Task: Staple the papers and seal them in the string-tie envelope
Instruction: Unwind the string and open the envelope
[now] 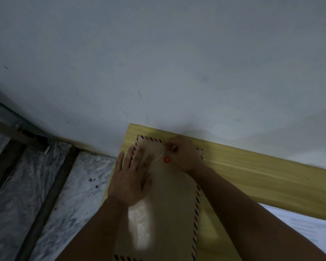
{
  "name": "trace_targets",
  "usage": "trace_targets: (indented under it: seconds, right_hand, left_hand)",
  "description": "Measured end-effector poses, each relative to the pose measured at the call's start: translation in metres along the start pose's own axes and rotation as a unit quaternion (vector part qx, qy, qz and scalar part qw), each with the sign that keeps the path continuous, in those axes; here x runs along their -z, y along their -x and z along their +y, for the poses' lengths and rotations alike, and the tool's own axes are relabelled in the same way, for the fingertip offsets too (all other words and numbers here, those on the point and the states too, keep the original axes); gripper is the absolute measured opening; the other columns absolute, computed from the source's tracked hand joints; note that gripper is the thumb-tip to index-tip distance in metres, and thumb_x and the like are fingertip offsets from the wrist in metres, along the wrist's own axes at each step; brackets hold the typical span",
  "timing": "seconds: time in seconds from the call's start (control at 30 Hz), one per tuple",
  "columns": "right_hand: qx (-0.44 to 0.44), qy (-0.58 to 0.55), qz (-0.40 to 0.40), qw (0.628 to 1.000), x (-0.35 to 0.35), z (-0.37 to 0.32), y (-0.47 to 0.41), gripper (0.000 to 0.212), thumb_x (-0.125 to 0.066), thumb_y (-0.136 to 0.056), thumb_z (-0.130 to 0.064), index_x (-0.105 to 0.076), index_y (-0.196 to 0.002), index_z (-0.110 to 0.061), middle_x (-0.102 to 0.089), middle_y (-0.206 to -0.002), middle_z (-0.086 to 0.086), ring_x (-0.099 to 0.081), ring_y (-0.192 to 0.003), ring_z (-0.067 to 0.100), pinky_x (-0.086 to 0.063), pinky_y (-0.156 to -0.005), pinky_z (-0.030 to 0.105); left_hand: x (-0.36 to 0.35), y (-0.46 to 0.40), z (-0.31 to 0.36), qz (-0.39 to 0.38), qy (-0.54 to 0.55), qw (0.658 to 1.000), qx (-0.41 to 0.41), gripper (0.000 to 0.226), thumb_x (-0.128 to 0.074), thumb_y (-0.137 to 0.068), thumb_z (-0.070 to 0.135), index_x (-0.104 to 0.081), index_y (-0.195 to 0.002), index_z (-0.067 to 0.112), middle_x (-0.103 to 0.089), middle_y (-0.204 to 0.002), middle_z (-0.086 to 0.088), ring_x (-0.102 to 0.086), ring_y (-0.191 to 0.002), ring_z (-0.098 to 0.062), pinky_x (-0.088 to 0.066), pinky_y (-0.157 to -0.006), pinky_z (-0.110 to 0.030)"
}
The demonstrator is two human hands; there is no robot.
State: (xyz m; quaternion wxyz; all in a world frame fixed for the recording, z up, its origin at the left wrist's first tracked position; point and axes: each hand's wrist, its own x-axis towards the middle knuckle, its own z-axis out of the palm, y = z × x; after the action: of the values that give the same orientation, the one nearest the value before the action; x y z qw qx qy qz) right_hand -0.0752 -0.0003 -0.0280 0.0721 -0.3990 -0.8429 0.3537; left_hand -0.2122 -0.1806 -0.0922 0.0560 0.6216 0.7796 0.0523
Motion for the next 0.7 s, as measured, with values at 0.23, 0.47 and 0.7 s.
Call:
trace_targets:
  seconds: [0.23,0.47,0.7]
  right_hand:
    - [0.180,0.374,-0.165,0.895,0.004,-0.010,-0.026,0.019,-0.059,-0.093,-0.028,-0.071,-0.101,-0.016,-0.058,-0.104,0.004,-0.062,-0.094,0.026,-0.039,-0.063,0.032]
    - [0.277,0.485,-0.159,0.814,-0.001,-0.013,-0.031,0.013,-0.059,-0.093,-0.020,-0.071,-0.098,-0.016,-0.065,-0.102,0.005,-0.067,-0.089,0.027,-0.036,-0.058,0.033]
    - [0.286,0.418,-0.134,0.852,-0.010,-0.001,-0.038,0.019,-0.053,-0.096,-0.024,-0.065,-0.100,-0.011,-0.064,-0.100,0.008,-0.064,-0.087,0.029,-0.036,-0.059,0.034]
  left_hand:
    - [-0.004,-0.001,-0.001,-0.004,-0.014,1.000,0.003,0.064,-0.037,-0.099,0.054,-0.031,-0.159,0.031,-0.011,-0.172,-0.005,-0.002,-0.159,-0.033,-0.014,-0.124,-0.059]
    - [-0.003,-0.001,0.001,-0.003,-0.013,1.000,0.006,0.063,-0.036,-0.100,0.055,-0.030,-0.159,0.033,-0.013,-0.172,-0.003,-0.002,-0.159,-0.033,-0.013,-0.124,-0.058]
    - [-0.006,-0.002,-0.001,0.006,0.003,1.000,0.002,0.065,-0.037,-0.100,0.055,-0.028,-0.160,0.032,-0.010,-0.172,-0.003,-0.002,-0.159,-0.032,-0.016,-0.124,-0.059]
